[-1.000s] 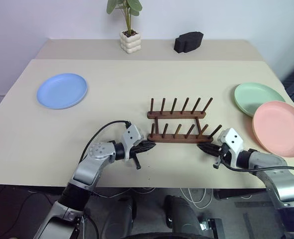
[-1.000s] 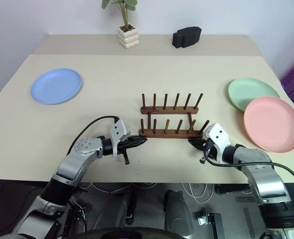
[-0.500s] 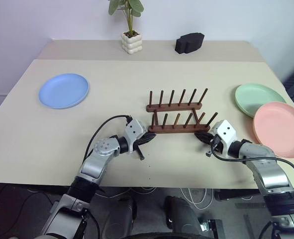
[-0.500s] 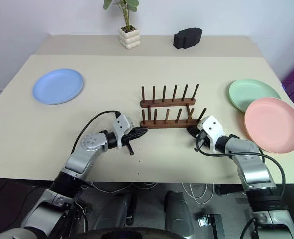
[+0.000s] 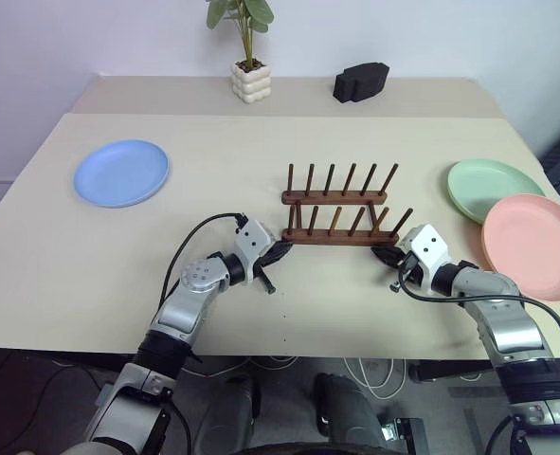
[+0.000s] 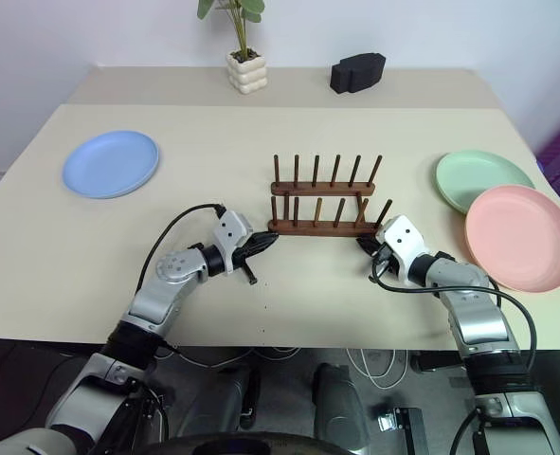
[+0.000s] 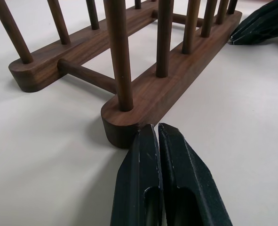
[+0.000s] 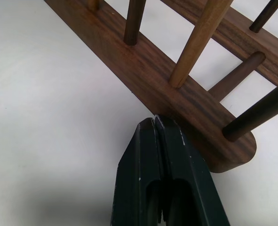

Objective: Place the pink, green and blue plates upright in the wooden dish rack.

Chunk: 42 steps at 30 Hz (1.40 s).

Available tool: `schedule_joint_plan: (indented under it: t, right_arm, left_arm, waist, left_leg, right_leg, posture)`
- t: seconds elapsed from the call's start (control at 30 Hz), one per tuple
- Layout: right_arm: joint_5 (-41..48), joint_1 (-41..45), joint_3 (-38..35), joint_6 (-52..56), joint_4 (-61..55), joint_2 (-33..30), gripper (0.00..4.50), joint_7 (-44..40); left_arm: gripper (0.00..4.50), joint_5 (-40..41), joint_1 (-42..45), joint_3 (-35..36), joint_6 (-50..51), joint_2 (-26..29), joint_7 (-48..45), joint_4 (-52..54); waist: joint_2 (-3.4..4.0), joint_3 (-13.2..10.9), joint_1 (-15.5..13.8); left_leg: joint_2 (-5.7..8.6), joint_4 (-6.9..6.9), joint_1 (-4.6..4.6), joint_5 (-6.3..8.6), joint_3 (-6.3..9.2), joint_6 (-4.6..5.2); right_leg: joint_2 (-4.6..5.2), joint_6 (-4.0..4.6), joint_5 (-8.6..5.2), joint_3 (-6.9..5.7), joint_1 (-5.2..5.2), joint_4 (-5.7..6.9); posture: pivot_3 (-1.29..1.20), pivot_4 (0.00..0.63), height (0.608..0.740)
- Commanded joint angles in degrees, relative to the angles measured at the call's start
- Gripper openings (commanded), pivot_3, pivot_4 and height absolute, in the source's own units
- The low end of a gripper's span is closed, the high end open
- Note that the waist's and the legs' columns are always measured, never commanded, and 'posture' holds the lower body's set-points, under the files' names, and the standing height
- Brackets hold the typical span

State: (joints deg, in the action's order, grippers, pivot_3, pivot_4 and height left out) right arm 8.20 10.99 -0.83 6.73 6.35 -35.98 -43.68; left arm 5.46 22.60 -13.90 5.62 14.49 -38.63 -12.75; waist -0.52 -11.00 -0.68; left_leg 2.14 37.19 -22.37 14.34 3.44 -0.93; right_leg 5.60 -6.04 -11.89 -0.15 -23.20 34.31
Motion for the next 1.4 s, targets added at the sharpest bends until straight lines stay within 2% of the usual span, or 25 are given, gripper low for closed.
schedule_joint_plan:
  t: [0.03,0.3,0.47,0.5,0.53,0.57,0.6,0.63,0.67,0.77,0.9,1.17,1.3,1.4]
  right_arm:
    - [-0.2,0.0,-0.5,-0.5,0.0,0.2,0.00,0.3]
    - [2.9,-1.6,-1.8,1.1,-2.9,-1.1,0.00,-2.8]
    - [10.7,-5.3,-8.2,6.9,-10.2,-5.7,0.00,-7.9]
    - [12.2,-6.0,-10.0,8.5,-11.0,-7.0,0.53,-8.6]
    - [13.1,-6.5,-11.2,9.6,-11.5,-8.0,0.81,-9.0]
    - [13.7,-7.1,-12.3,10.4,-12.2,-9.0,1.29,-9.3]
    - [14.0,-7.8,-13.9,11.0,-12.8,-10.3,1.81,-9.5]
    - [13.9,-8.3,-15.3,11.3,-13.1,-11.6,2.24,-9.5]
    - [14.0,-8.7,-16.8,11.5,-13.2,-12.8,2.86,-9.7]
    - [13.7,-8.7,-19.8,11.9,-12.0,-14.6,4.41,-8.8]
    - [11.1,-8.0,-21.1,11.4,-7.8,-15.8,4.50,-6.0]
    - [6.5,-8.0,-19.9,13.8,-2.6,-16.4,4.50,-1.7]
    - [5.5,-7.4,-19.2,14.8,-2.0,-16.1,4.50,-1.0]
    - [4.6,-6.8,-18.3,15.4,-1.5,-15.7,4.50,-0.1]
  left_arm:
    - [0.11,-1.4,-0.6,0.5,0.4,0.3,1.1,-1.7]
    - [0.11,-0.5,-2.0,0.7,1.2,1.1,0.0,0.0]
    - [0.11,2.9,-9.2,1.6,4.1,7.5,-6.8,7.7]
    - [0.05,3.7,-10.7,2.1,4.9,9.1,-8.0,9.2]
    - [0.05,4.3,-11.8,2.5,5.6,10.3,-8.7,10.3]
    - [0.05,5.0,-12.8,3.0,6.0,11.4,-9.4,11.4]
    - [0.30,6.2,-14.2,3.9,6.4,12.9,-10.7,12.7]
    - [0.57,8.0,-15.5,5.0,7.5,14.3,-12.2,14.1]
    - [0.94,9.6,-16.9,6.1,7.8,15.7,-13.7,15.3]
    - [2.44,11.8,-20.1,8.1,7.5,18.8,-16.1,18.0]
    - [4.47,13.3,-24.1,11.3,6.4,21.9,-17.3,19.7]
    - [4.47,19.4,-30.2,21.0,6.7,26.2,-19.0,21.0]
    - [4.47,21.8,-29.2,24.1,8.1,27.7,-19.6,23.0]
    - [4.47,23.8,-26.3,23.5,10.2,27.7,-20.0,26.3]
  waist:
    - [0.00,0.0,0.0]
    - [0.00,0.0,0.0]
    - [0.08,0.0,0.8]
    - [0.12,0.1,1.2]
    - [0.16,0.1,1.4]
    - [0.20,0.1,1.5]
    - [0.20,0.1,1.5]
    - [0.20,0.1,1.5]
    - [0.20,0.1,1.6]
    - [0.22,0.1,1.5]
    - [0.22,0.1,1.4]
    - [0.25,0.1,1.4]
    - [0.20,0.1,1.3]
    - [0.20,0.1,1.1]
  left_leg:
    - [0.00,0.00,0.00,0.00,0.00,0.00]
    - [0.00,0.00,0.00,0.00,0.00,0.00]
    - [-0.06,-0.19,-0.03,0.02,0.00,0.02]
    - [-0.08,-0.22,-0.04,0.03,-0.01,0.03]
    - [-0.09,-0.24,-0.03,0.03,0.00,0.03]
    - [-0.12,-0.25,-0.03,0.04,0.00,0.03]
    - [-0.13,-0.24,-0.01,0.04,-0.01,0.03]
    - [-0.15,-0.24,0.00,0.04,0.00,0.03]
    - [-0.19,-0.23,0.00,0.04,0.00,0.03]
    - [-0.22,-0.23,-0.01,0.05,-0.03,0.02]
    - [-0.24,-0.24,-0.03,0.05,-0.06,0.02]
    - [-0.31,-0.28,-0.11,0.06,-0.13,0.02]
    - [-0.31,-0.25,-0.17,0.06,-0.14,0.02]
    - [-0.29,-0.24,-0.26,0.06,-0.14,0.02]
  right_leg:
    - [0.00,0.00,0.00,0.00,0.00,0.00]
    - [0.00,0.00,0.00,0.00,0.00,0.00]
    - [0.00,-0.03,-0.03,0.03,-0.14,-0.05]
    - [0.00,-0.03,-0.03,0.04,-0.17,-0.04]
    - [0.00,-0.04,-0.04,0.04,-0.17,-0.05]
    - [0.00,-0.02,-0.05,0.04,-0.17,-0.04]
    - [-0.01,-0.01,-0.05,0.04,-0.16,-0.04]
    - [-0.02,0.00,-0.07,0.03,-0.15,-0.04]
    - [-0.03,-0.17,-0.19,0.03,-0.15,-0.04]
    - [-0.03,-0.17,-0.21,0.04,-0.18,-0.05]
    - [0.00,-0.15,-0.21,0.04,-0.19,-0.10]
    - [0.03,-0.11,-0.21,0.05,-0.33,-0.11]
    - [0.03,-0.11,-0.21,0.04,-0.35,-0.12]
    - [0.04,-0.11,-0.21,0.03,-0.40,-0.17]
  posture:
    - [0.00,0.150,0.735]
    - [0.00,0.150,0.735]
    - [0.00,0.150,0.735]
    - [0.00,0.150,0.735]
    - [0.00,0.150,0.735]
    - [0.00,0.150,0.735]
    - [0.00,0.150,0.735]
    - [0.00,0.150,0.735]
    - [0.00,0.150,0.735]
    - [0.00,0.150,0.735]
    - [0.00,0.150,0.735]
    - [0.00,0.150,0.735]
    - [0.00,0.150,0.735]
    - [0.00,0.150,0.735]
